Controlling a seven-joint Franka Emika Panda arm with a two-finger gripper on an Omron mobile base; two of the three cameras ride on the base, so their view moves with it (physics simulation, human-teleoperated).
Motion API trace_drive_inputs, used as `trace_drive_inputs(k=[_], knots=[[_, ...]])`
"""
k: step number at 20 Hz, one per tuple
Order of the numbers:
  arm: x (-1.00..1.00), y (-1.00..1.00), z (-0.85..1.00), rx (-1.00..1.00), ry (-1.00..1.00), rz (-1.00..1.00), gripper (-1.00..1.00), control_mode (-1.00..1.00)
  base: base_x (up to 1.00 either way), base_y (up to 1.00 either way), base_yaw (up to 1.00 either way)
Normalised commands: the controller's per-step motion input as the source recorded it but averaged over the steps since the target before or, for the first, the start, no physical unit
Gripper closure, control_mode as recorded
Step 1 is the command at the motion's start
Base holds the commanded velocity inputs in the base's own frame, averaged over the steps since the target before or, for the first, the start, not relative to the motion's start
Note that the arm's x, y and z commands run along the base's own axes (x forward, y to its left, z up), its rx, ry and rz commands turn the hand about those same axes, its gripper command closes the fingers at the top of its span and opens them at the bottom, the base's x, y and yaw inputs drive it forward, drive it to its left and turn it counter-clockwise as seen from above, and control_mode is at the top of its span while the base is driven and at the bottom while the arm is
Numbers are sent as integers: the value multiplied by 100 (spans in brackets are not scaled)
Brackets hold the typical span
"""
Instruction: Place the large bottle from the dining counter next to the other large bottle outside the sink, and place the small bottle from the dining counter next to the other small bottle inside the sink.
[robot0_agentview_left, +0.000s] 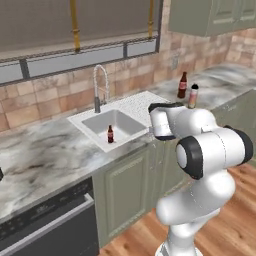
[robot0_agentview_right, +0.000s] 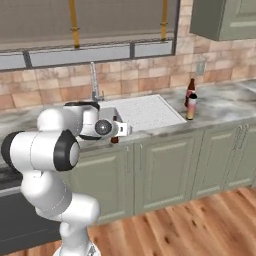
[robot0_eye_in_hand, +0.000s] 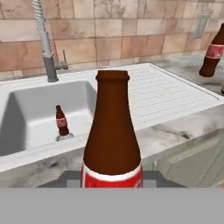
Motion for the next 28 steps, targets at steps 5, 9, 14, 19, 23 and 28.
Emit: trace_drive_inputs(k=[5, 9, 14, 19, 23, 28], knots=[[0, 0, 0, 0, 0, 0, 100, 100, 54, 0, 35], [0, 0, 0, 0, 0, 0, 100, 100, 2, -38, 28], [0, 0, 0, 0, 0, 0, 100, 100, 0, -82, 33], [0, 0, 0, 0, 0, 0, 100, 100, 1, -67, 31], [0, 0, 0, 0, 0, 0, 100, 100, 5, -16, 30], [0, 0, 0, 0, 0, 0, 100, 100, 0, 0, 31]])
